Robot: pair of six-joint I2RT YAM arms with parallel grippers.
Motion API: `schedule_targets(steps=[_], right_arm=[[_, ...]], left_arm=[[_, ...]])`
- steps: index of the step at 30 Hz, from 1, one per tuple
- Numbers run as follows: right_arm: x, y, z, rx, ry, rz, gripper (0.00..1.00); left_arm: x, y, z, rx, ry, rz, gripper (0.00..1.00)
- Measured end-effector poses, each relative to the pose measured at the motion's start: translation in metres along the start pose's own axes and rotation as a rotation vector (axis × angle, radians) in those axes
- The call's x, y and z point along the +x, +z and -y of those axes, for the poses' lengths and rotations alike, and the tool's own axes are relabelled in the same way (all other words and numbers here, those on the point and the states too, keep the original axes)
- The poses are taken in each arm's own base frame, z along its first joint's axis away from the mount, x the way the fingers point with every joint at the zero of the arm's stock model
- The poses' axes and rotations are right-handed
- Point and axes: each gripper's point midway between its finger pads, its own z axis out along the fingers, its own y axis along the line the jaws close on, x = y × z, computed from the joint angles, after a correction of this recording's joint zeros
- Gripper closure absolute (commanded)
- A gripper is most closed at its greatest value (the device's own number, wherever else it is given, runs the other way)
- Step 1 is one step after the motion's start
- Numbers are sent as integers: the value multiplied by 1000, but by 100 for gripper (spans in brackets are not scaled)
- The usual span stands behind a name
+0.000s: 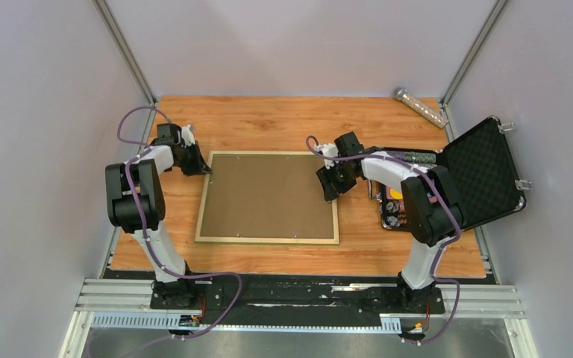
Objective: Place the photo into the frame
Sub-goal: Install the photo frame at the center of the board.
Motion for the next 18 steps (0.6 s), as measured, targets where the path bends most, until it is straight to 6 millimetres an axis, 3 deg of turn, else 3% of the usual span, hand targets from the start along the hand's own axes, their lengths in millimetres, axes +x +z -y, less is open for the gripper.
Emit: schedule_targets(steps=[18], right_arm=[[6,-6,0,-22,-106,-37,82]], left_arm=[[0,0,0,1,0,0,100]])
